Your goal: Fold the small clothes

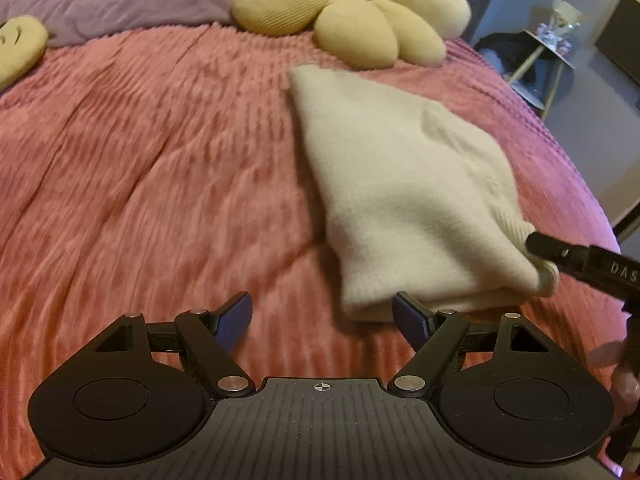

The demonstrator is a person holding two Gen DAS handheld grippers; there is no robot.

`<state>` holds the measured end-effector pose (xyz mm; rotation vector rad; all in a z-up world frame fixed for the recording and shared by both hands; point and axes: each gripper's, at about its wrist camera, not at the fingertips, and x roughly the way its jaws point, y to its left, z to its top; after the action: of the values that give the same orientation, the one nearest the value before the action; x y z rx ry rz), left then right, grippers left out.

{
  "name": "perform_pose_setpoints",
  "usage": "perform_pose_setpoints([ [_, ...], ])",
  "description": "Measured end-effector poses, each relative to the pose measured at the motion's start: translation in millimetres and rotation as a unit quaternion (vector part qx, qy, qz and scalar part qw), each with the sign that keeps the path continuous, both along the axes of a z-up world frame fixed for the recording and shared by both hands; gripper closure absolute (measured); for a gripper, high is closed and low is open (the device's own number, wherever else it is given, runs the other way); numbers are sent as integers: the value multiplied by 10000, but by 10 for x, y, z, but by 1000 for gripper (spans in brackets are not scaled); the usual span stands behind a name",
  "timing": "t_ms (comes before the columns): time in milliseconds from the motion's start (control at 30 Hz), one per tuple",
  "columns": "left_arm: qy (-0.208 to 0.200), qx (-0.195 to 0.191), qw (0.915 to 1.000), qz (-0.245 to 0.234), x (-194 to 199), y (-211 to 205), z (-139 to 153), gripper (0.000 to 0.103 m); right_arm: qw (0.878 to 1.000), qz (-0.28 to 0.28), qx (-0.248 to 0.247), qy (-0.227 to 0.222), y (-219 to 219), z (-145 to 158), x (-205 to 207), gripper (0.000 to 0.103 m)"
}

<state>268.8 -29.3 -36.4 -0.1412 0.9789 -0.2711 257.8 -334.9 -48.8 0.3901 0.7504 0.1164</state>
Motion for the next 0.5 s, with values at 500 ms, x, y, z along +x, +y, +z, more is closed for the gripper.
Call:
perform_pose_setpoints([
  [500, 101, -21, 9999, 0, 22, -41, 11, 21, 9949, -228, 934, 308, -78, -223, -18, 88],
])
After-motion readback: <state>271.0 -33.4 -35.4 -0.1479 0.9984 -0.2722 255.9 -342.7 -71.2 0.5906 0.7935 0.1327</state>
